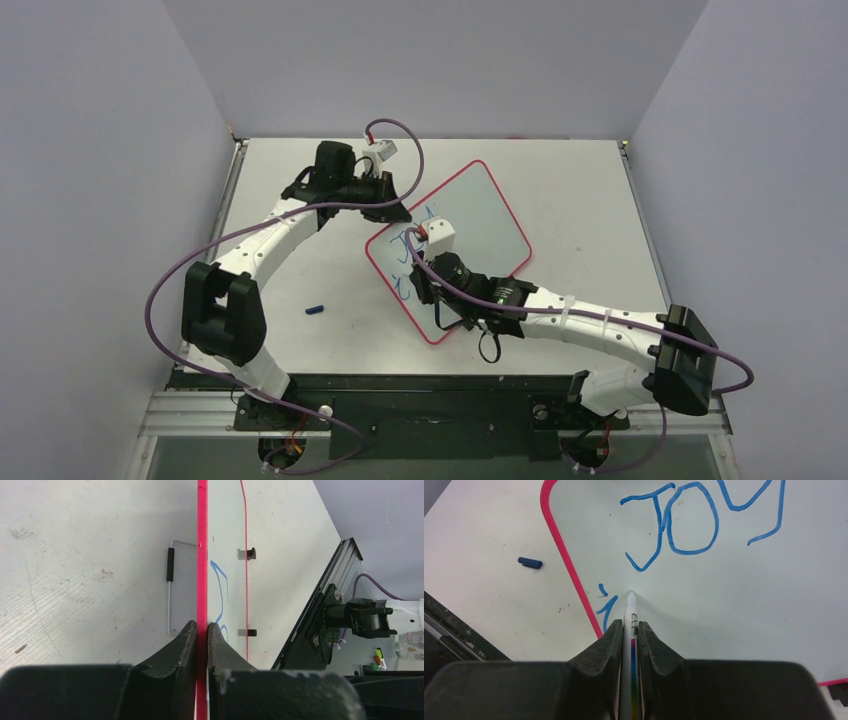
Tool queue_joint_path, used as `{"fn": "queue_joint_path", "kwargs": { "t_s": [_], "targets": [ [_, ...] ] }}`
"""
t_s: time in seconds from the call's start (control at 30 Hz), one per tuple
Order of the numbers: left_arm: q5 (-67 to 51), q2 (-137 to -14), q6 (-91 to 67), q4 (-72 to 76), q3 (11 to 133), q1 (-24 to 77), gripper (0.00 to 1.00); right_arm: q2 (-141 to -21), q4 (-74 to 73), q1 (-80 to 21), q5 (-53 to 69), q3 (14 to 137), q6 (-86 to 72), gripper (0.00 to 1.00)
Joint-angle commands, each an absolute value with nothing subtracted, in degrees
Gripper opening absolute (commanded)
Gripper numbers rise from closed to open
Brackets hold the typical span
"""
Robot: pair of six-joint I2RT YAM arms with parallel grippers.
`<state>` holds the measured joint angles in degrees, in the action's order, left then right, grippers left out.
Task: Write a sentence on the whiteboard
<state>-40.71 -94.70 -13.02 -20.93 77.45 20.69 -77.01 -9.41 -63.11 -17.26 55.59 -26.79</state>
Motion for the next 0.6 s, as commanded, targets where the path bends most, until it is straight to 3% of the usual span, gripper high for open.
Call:
{"fn": "queue_joint_path", "kwargs": {
  "t_s": [0.0,0.57],
  "targets": [
    [-40.14,-91.78,-10.11,-19.47,78.46,21.01,0.0,-77.89,-7.34,-63.52,-18.12,55.76,-26.66,0.0],
    [-39.98,-91.75,-9.93,-19.73,78.57,21.05,0.0,-74.71,-9.26,-66.07,-20.87,50.05,-29.21,0.0]
  ]
}}
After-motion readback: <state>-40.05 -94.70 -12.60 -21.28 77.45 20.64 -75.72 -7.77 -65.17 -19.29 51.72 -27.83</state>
